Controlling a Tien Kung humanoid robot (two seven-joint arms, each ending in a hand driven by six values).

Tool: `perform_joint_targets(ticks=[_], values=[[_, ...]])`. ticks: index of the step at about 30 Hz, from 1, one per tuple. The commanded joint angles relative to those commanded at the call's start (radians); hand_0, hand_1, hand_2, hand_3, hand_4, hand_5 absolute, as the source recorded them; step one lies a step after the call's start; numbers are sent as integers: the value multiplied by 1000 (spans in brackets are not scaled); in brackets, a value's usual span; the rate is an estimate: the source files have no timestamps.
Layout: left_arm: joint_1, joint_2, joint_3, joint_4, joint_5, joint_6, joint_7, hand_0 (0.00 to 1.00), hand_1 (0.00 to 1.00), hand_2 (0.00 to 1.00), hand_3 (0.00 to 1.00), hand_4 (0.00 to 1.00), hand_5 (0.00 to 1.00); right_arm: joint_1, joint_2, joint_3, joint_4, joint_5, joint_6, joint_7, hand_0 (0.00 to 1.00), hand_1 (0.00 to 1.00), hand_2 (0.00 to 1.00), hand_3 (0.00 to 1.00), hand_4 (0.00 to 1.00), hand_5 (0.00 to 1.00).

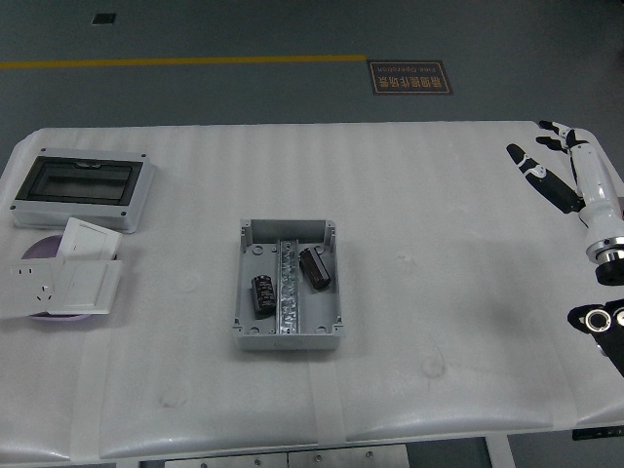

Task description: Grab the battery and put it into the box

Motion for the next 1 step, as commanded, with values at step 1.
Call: perform_joint_targets(ticks=[1], values=[[2,0,-2,0,2,-1,1,653,663,582,619,634,14,0,0,0,-1,-3,1,-1,926,815,775,861,951,835]])
